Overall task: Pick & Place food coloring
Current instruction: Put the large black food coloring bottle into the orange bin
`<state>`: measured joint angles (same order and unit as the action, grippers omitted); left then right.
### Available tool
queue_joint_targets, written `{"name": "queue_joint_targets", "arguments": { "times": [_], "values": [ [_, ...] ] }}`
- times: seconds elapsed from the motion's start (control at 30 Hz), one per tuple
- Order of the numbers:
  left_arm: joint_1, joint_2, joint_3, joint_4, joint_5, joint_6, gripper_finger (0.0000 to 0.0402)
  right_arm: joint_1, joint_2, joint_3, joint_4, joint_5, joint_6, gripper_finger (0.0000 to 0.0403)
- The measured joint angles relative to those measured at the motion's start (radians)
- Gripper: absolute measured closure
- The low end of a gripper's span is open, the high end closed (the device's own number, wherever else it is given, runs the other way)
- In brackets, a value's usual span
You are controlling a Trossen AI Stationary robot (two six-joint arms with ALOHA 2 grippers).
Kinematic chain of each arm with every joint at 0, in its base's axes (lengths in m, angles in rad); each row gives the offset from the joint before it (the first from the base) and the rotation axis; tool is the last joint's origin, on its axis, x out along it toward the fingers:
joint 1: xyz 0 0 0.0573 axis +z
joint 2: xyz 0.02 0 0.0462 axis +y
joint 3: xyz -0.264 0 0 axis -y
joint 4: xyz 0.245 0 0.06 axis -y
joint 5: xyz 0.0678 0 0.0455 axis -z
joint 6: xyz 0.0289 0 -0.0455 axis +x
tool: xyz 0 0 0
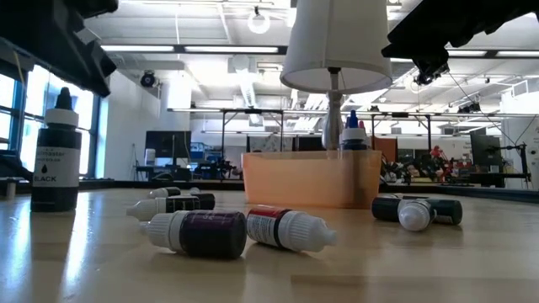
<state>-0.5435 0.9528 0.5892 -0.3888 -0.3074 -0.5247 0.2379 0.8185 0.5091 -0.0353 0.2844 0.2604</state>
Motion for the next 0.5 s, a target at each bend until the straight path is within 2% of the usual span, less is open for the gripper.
{"name": "queue_joint_targets", "arguments": {
  "times": [0.17,0.5],
  "values": [
    [0.0,0.026,0.001,-0.11,-0.004,-0.075,0.0247,0.0,0.0,0.0,0.0,-0.004,0.0,0.0263],
    [0.0,0.09,0.001,-0.086,0.06,-0.09,0.0247,0.0,0.0,0.0,-0.001,-0.007,0.0,0.0263]
  ]
}}
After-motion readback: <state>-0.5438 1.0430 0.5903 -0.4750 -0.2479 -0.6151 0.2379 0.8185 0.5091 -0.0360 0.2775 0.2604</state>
